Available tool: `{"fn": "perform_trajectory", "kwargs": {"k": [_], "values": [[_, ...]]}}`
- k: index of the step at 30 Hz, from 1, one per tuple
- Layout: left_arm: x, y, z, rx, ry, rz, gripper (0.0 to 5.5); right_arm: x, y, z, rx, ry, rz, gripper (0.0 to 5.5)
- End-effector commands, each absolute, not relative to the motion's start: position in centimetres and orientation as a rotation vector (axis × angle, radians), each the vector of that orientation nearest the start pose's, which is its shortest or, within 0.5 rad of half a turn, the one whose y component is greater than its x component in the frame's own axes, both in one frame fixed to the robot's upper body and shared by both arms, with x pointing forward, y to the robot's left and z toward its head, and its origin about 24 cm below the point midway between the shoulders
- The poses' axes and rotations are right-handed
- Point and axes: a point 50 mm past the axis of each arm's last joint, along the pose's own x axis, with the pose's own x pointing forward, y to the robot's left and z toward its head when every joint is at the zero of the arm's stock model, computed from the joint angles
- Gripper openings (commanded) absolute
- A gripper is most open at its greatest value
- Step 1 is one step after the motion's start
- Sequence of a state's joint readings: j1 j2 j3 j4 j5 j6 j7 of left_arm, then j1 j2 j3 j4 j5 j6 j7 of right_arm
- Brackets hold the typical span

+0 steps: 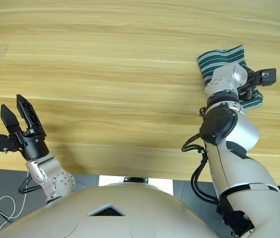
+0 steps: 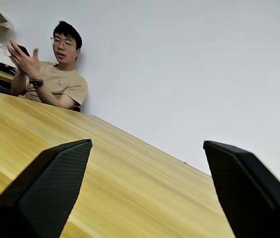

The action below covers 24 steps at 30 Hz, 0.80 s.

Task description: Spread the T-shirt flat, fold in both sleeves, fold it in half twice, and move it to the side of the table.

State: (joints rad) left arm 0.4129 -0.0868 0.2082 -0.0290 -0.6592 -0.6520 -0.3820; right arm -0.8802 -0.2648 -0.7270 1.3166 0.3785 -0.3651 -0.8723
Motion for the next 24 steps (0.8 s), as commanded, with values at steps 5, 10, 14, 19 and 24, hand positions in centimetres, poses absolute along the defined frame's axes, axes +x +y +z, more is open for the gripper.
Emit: {"fn": "perform_trajectory", "kwargs": {"k": [5, 10, 14, 19, 24], "values": [[15.0, 22.0, 1.8, -0.469, -0.432, 0.292, 4.17, 35.8, -26.2, 10.6, 0.365, -0.221, -1.117, 3.71], [17.7, 23.2, 1.6, -0.431, -0.416, 0.334, 4.17, 36.7, -18.8, 10.3, 0.108, -0.371, -0.643, 3.71], [21.8, 22.8, 1.5, -0.380, -0.368, 0.275, 4.17, 35.8, -14.2, 7.3, -0.011, -0.313, -0.292, 3.71], [30.5, 20.2, 1.3, -0.241, -0.133, 0.211, 4.17, 33.8, -15.0, 3.4, -0.198, -0.201, -0.143, 3.71], [33.3, 17.5, 1.7, -0.111, -0.062, 0.128, 4.17, 33.8, -14.9, 2.7, -0.228, -0.146, -0.122, 3.71]]}}
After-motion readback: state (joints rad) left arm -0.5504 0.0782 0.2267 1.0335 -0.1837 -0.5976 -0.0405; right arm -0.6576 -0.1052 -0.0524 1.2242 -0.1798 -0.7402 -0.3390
